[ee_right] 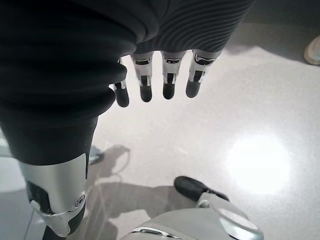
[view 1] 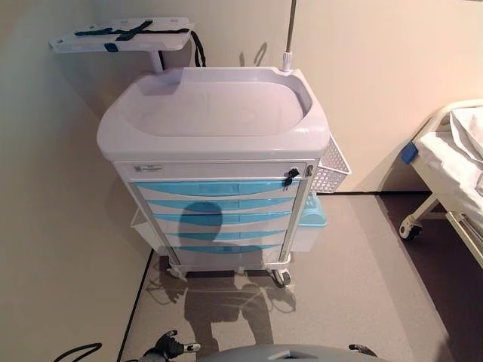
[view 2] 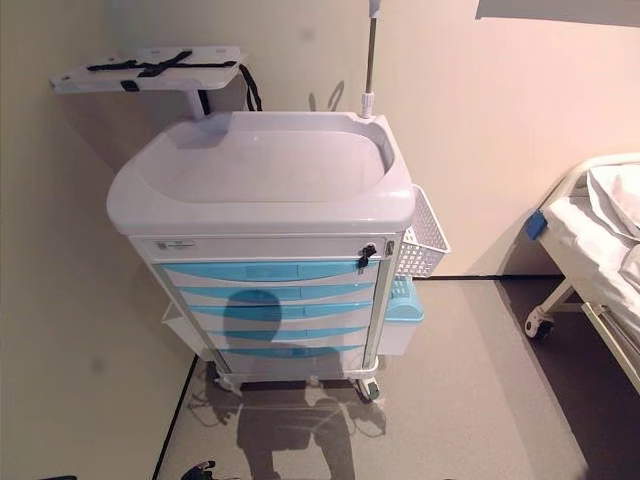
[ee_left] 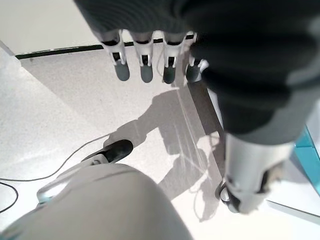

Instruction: Open the drawer and pick up the medicine

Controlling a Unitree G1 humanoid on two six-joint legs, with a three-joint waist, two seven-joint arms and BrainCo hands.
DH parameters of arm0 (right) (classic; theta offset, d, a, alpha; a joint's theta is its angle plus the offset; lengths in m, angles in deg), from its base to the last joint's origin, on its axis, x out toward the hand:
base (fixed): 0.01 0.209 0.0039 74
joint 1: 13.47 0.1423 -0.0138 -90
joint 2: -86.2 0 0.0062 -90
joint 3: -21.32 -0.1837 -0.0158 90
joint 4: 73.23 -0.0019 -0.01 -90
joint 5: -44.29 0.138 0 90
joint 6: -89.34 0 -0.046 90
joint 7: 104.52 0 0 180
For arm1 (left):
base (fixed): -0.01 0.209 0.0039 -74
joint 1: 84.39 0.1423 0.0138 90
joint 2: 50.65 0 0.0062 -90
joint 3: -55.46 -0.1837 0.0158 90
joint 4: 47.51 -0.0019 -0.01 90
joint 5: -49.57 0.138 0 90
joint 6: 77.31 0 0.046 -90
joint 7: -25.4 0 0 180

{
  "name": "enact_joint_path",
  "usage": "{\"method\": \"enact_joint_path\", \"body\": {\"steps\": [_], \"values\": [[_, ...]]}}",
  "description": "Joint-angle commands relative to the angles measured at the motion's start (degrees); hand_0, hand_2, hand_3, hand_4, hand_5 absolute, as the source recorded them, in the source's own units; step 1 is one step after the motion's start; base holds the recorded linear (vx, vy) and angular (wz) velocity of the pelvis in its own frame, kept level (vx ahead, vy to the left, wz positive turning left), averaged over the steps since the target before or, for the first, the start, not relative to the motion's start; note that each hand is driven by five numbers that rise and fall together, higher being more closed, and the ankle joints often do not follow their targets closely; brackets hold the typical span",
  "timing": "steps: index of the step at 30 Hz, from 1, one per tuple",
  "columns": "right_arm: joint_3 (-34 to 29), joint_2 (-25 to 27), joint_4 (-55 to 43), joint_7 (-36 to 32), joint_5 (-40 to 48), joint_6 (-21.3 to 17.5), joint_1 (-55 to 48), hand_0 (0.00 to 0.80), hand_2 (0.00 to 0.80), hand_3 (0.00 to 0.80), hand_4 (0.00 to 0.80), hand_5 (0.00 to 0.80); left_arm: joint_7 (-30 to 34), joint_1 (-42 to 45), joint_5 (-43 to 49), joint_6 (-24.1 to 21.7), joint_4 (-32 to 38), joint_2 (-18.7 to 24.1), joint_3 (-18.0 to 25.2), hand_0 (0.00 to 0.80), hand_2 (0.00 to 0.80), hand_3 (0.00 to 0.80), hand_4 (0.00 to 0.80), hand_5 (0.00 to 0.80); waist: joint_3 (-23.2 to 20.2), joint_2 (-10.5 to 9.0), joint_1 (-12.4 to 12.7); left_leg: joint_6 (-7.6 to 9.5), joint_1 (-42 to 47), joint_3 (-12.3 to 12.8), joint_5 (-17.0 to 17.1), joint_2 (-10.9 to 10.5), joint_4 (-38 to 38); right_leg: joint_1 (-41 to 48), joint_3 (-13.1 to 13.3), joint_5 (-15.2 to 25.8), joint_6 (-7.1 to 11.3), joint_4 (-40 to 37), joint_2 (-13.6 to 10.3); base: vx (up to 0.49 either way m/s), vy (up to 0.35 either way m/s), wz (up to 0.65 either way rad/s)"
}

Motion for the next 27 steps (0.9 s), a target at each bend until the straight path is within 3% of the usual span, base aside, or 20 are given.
{"method": "enact_joint_path", "body": {"steps": [1, 15, 23, 27], "values": [[0.9, 1.5, 1.5, 0.6, -0.5, -0.9, 4.1, 0.000, 0.000, 0.000, 0.000, 0.000, 0.2, -4.7, -1.6, -1.6, 1.6, 0.7, 1.4, 0.000, 0.000, 0.000, 0.000, 0.000, 2.7, -1.76, 0.3, 0.12, 2.0, 1.6, -3.5, -0.7, 0.3, -2.9, 0.5, 2.8, 4.77, 0.9, -2.9, -0.061, 0.034, 0.08], [0.9, 3.6, -1.6, 2.2, 1.1, -1.4, 7.7, 0.000, 0.000, 0.000, 0.000, 0.000, -2.0, -8.6, -3.9, -3.7, 17.0, 4.7, -0.8, 0.000, 0.000, 0.000, 0.000, 0.000, 10.3, -1.00, 0.7, 1.57, -7.3, 0.0, -2.9, -2.2, 5.9, -13.1, 0.2, 1.9, 4.40, 9.5, -5.1, -0.087, 0.033, 0.09], [1.6, 4.7, -2.9, 3.2, 2.7, -1.4, 10.3, 0.000, 0.000, 0.000, 0.000, 0.000, -1.1, -10.8, -18.6, -6.4, 29.1, 4.0, 1.5, 0.000, 0.000, 0.000, 0.000, 0.000, 13.3, -0.75, 0.9, 2.48, -18.9, -0.1, -3.8, -3.3, 13.8, -24.9, 2.5, 2.2, 4.04, 16.1, -5.9, -0.132, 0.032, 0.06], [1.4, 4.9, -3.3, 3.4, 3.9, -1.2, 10.0, 0.000, 0.000, 0.000, 0.000, 0.000, -0.8, -13.2, -25.1, -7.0, 32.0, 1.9, 0.6, 0.000, 0.000, 0.000, 0.000, 0.000, 13.2, -0.31, 1.2, 2.77, -22.1, -0.7, -3.9, -3.5, 15.2, -28.0, 2.2, 2.1, 4.11, 17.5, -6.3, -0.030, 0.004, 0.03]]}}
